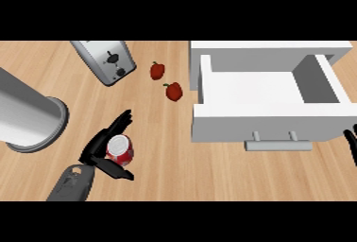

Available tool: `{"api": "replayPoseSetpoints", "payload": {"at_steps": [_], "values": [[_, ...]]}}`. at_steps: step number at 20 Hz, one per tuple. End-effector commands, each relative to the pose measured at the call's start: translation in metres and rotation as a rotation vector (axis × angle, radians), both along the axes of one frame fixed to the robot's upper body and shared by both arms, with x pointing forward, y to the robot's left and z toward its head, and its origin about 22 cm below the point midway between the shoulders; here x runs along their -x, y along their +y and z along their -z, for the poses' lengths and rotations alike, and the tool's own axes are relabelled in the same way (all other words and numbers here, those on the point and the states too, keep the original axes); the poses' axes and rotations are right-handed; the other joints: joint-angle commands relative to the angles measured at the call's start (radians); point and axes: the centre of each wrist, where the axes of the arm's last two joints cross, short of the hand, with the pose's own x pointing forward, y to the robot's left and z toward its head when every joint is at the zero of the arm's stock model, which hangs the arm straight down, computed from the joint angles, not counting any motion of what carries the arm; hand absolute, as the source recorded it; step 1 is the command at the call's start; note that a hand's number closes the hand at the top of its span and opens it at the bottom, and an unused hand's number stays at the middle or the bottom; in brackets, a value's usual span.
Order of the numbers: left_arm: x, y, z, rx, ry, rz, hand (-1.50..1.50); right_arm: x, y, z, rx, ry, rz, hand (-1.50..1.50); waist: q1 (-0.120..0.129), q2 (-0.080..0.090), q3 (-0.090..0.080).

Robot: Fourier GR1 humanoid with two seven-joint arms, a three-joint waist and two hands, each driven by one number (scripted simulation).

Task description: Pick up the can, place it into the drawer and close the drawer

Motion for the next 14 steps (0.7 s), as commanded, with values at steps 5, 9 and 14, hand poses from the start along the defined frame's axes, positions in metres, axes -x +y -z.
{"api": "replayPoseSetpoints", "payload": {"at_steps": [5, 9, 14], "values": [[-0.001, -0.010, 0.007, 0.043, -0.004, 0.032, 1.50, -0.007, 0.007, 0.000, -0.028, -0.007, 0.012, -1.50, 0.000, 0.000, 0.000], [0.003, -0.014, -0.007, 0.111, 0.015, 0.085, 1.50, 0.001, -0.011, -0.004, -0.007, 0.002, 0.015, -1.50, 0.004, -0.001, 0.000], [0.002, -0.039, -0.030, 0.150, -0.022, 0.106, 1.50, 0.001, 0.006, 0.000, -0.007, -0.028, 0.022, -1.50, 0.005, -0.001, 0.000]]}}
